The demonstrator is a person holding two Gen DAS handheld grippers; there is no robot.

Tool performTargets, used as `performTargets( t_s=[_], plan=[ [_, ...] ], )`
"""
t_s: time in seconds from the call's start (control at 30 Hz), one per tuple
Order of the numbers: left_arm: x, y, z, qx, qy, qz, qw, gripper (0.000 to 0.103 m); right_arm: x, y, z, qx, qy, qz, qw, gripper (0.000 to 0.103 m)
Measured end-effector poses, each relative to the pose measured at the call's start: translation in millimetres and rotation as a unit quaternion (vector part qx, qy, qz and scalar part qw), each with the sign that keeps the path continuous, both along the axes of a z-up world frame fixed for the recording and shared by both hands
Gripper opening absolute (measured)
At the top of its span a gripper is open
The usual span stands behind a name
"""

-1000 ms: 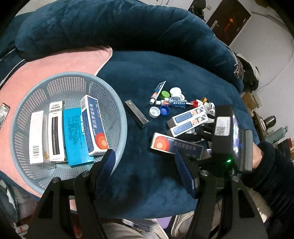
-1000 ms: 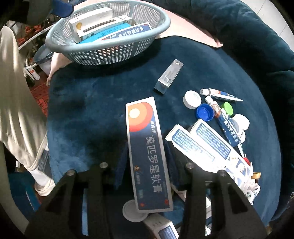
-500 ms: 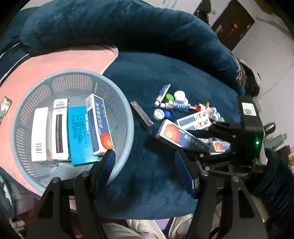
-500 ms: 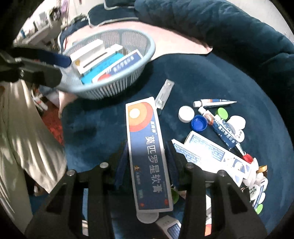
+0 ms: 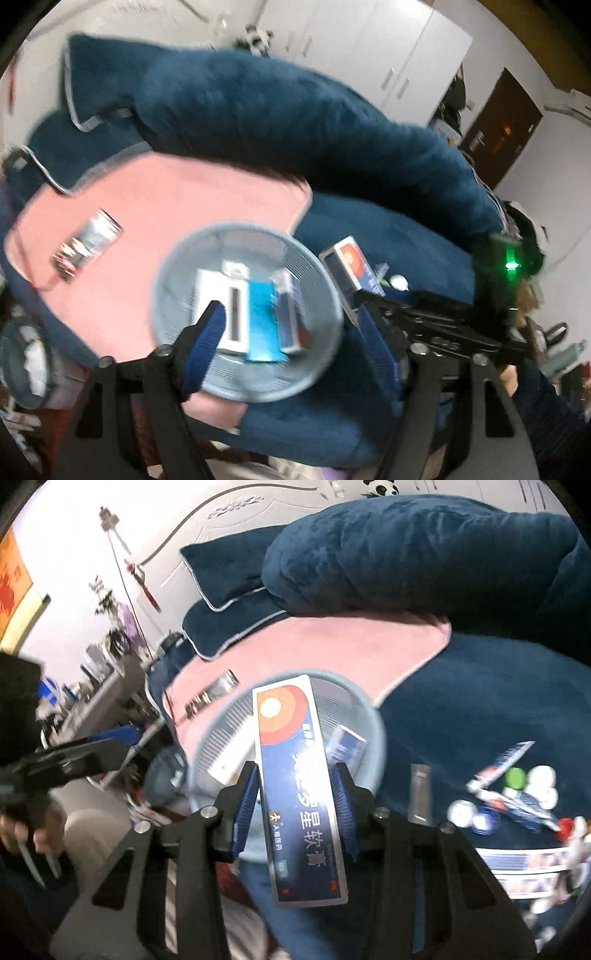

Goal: Organize objects
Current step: 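Carry the blue ointment box over the basket with right tool and release it, then move both open tools from the basket back over the pile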

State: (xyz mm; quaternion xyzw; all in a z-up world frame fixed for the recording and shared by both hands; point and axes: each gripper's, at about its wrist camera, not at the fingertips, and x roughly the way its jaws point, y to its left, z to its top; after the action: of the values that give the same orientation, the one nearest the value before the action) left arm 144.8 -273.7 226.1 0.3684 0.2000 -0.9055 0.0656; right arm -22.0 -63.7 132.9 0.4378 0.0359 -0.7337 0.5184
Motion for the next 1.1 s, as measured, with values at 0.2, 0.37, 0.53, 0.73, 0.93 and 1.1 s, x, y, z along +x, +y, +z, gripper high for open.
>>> performTargets(
  t_s=[0.2,0.37,0.53,0.73,0.93,1.1],
  plan=[
    [72,-43,33,-0.023,0.052,0.089,0.9944,0.103,-3,-34,-10,0.011,-0.025,-0.023,0.999,0.051],
    [149,-87,21,-0.049,0.045,0.175,0.9823,0.103,-4,-13,-4,-0.031,-0.036,-0.053,0.997,0.102],
    [201,-131,-77,-0.041,-0.088,0.228,0.9687,0.103,0,28,18,0.025,0.067,-0.045,0.996,0.102],
    [233,-135,-167,-0.018,-0.161,0.250,0.9544,0.102,-8,88,20,0.117,0.092,-0.071,0.986,0.102],
    [152,-88,-113,-0.089,-0.064,0.148,0.9830,0.102,-24,142,5,0.160,0.078,-0.191,0.965,0.102],
    [77,-28,-41,-0.135,0.023,0.036,0.9899,0.102,-21,179,-2,0.147,0.062,-0.261,0.952,0.103]
  ],
)
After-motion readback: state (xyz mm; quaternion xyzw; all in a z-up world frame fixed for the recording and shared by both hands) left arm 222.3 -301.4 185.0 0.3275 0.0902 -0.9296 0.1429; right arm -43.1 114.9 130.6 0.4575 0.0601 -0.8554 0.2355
